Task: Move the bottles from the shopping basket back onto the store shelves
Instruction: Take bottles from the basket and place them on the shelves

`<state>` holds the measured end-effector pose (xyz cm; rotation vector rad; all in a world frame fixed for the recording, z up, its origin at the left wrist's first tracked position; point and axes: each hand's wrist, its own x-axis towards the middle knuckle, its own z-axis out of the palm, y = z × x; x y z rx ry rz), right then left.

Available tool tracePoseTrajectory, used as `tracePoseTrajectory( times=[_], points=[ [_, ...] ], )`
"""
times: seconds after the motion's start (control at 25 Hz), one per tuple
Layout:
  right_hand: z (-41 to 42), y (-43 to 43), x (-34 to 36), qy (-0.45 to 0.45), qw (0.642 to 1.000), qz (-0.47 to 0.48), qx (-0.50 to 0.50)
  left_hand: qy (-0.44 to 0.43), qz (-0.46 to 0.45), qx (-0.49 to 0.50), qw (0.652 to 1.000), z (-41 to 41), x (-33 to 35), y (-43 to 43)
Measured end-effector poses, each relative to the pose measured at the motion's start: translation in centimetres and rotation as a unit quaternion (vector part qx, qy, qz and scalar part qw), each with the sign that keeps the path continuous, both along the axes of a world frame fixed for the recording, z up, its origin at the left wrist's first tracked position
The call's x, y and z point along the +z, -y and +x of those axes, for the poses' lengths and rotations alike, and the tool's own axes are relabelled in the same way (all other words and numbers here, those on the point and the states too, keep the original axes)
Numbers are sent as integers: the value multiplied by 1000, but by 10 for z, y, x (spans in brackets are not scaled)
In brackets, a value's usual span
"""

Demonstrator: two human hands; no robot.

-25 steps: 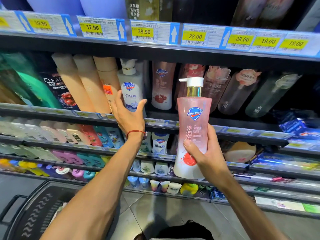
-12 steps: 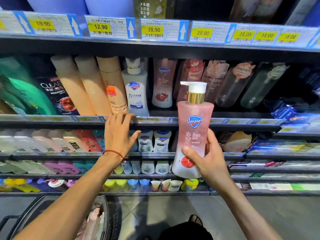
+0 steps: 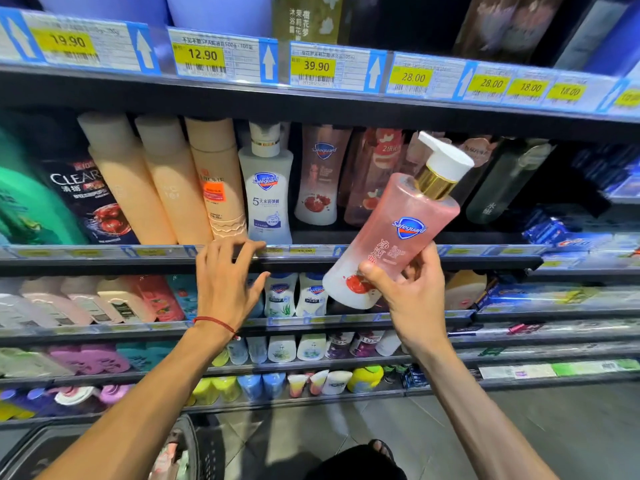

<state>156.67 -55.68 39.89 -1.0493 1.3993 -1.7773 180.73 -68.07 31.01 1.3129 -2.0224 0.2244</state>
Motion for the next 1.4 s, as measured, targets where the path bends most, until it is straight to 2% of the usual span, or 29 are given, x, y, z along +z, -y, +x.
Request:
tracePoseTrajectory(
  times=[0.16, 0.4, 0.52, 0.84, 1.08, 1.28, 1.4],
  points=[
    [-1, 23, 3, 54, 996, -32, -63, -22, -3, -1, 1000, -1, -3, 2],
    [1, 51, -8, 216, 966, -59, -126, -41, -1, -11, 999, -3, -4, 1],
    [-3, 60, -12, 244, 955, -60, -157, -46, 2, -11, 999, -4, -4, 0],
    [-3, 67, 3, 209, 966, -67, -136, -54, 2, -7, 999, -5, -4, 0],
    [-6, 80, -1, 154, 982, -14, -105, -54, -3, -1, 999, -6, -6, -1],
    [-6, 91, -14, 156, 982, 20, -100, -49, -9, 2, 999, -6, -8, 0],
    [-9, 94, -12, 104, 991, 37, -76, -48, -9, 0, 999, -5, -9, 2]
  ],
)
